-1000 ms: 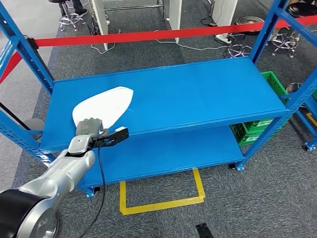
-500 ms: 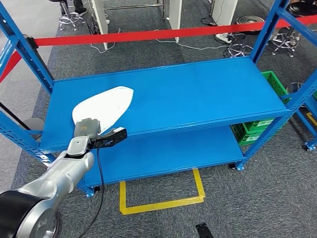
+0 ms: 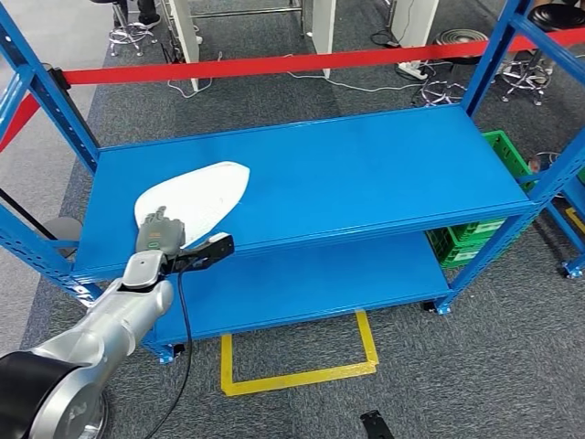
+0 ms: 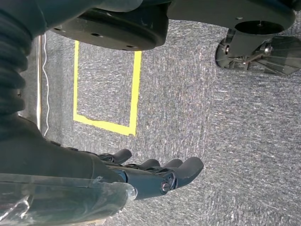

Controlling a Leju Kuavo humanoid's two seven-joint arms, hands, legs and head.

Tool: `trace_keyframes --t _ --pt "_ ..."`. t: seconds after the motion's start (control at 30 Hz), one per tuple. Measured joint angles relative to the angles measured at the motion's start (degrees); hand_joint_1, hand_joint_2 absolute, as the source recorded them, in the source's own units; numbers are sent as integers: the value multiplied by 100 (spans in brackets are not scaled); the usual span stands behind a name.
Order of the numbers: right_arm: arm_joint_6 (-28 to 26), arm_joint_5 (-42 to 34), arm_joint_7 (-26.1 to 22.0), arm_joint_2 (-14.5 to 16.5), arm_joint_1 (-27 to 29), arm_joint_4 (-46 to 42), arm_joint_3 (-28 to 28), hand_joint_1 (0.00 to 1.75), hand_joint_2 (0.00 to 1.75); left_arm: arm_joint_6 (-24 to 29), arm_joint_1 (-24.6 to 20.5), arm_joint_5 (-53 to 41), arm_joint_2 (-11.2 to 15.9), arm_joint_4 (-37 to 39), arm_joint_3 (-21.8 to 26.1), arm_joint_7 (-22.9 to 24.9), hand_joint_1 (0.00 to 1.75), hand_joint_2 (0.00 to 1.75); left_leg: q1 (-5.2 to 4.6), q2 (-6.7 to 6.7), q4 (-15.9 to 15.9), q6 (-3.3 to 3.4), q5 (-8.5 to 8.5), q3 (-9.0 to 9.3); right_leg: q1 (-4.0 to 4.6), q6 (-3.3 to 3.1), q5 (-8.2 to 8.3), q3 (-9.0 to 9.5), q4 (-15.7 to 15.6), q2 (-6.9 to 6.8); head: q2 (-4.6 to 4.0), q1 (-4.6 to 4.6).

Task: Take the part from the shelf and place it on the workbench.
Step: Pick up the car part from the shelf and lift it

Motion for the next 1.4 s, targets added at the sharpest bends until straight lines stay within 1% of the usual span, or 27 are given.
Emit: trace_keyframes --t 0.13,0.37,0.5,0.63,0.87,1.1,1.4 --pt "2 3 -4 0 1 0 0 0 175 132 -3 17 -12 0 43 -114 0 0 0 0 0 0 0 0 0 0 0 -1 0 1 0 1" --pt "1 -25 -27 0 10 0 -23 0 175 502 -145 25 -109 -4 164 -525 0 0 0 1 0 0 0 -4 0 0 1 -6 -2 3 0 0" --pt "-6 -107 -97 -2 37 0 -72 0 175 746 -357 8 -267 -39 170 -858 0 0 -1 -2 1 1 0 -8 0 1 1 -7 -3 0 0 1" --pt "-7 -128 -130 -2 45 0 -135 0 175 837 -556 -25 -447 -88 168 -1000 0 0 -1 1 1 2 -1 -8 0 1 1 -9 -5 6 0 1" --pt "-9 -199 -183 -2 58 0 -200 0 175 1114 -720 -25 -662 -241 146 -1298 0 0 -1 1 1 3 -1 -11 0 1 1 -12 -7 5 0 2" --pt "-9 -204 -189 -2 60 0 -270 0 175 1113 -834 -31 -767 -292 137 -1305 0 0 -1 2 1 3 -2 -11 0 1 1 -11 -7 5 0 1" --pt "-10 -195 -189 -2 59 0 -304 0 175 913 -811 -97 -733 -293 89 -976 0 0 -1 2 1 3 -2 -12 0 1 1 -12 -7 5 0 1"
